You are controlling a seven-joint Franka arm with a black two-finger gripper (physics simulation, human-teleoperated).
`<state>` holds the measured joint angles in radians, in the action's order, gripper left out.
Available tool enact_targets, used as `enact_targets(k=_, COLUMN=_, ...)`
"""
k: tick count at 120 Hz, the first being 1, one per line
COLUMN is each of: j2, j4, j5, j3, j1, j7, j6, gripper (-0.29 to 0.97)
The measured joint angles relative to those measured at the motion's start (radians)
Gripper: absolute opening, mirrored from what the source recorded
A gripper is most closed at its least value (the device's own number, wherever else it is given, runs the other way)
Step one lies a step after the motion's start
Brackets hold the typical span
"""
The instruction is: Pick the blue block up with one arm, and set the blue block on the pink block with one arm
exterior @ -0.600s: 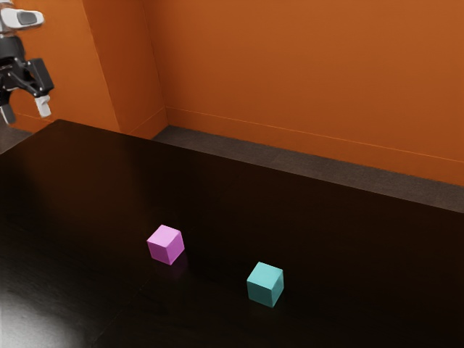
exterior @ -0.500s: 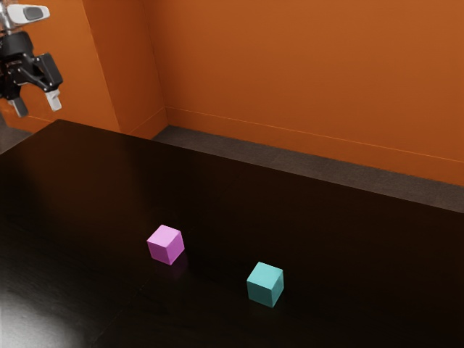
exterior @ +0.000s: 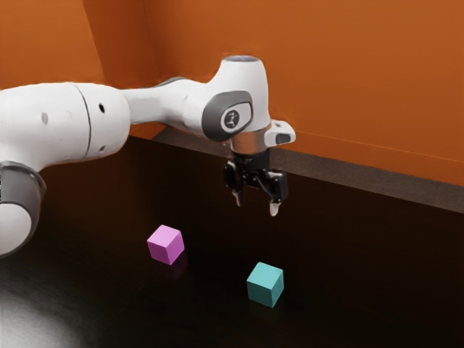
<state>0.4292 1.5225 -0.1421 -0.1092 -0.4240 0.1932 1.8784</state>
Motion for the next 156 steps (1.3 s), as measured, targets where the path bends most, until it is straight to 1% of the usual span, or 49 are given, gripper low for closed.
enact_targets(k=7, j2=-0.007, j4=0.125, j5=-0.008, j3=0.007, j1=-0.023, j7=0.038, j6=0.091, gripper=0.62)
enact_targets(k=14, j2=-0.003, j4=0.193, j5=-0.027, j3=0.019, j1=-0.040, j7=0.072, j6=0.171, gripper=0.61)
enact_targets(k=29, j2=0.033, j4=0.215, j5=-0.043, j3=0.027, j1=-0.064, j7=0.135, j6=0.292, gripper=0.61)
enact_targets(k=40, j2=0.050, j4=0.222, j5=-0.045, j3=0.027, j1=-0.063, j7=0.175, j6=0.349, gripper=0.61)
enact_targets(k=47, j2=0.038, j4=0.241, j5=-0.047, j3=0.021, j1=-0.053, j7=0.198, j6=0.373, gripper=0.61)
enact_targets(k=57, j2=0.021, j4=0.288, j5=-0.046, j3=0.021, j1=-0.058, j7=0.236, j6=0.398, gripper=0.61)
enact_targets(k=74, j2=-0.025, j4=0.352, j5=-0.002, j3=0.028, j1=-0.079, j7=0.298, j6=0.425, gripper=0.61)
enact_targets(k=96, j2=-0.079, j4=0.426, j5=0.067, j3=0.064, j1=-0.083, j7=0.346, j6=0.439, gripper=0.61)
enact_targets(k=129, j2=-0.063, j4=0.430, j5=0.096, j3=0.065, j1=-0.081, j7=0.319, j6=0.446, gripper=0.59)
enact_targets(k=156, j2=-0.028, j4=0.425, j5=0.141, j3=0.067, j1=-0.094, j7=0.271, j6=0.461, gripper=0.59)
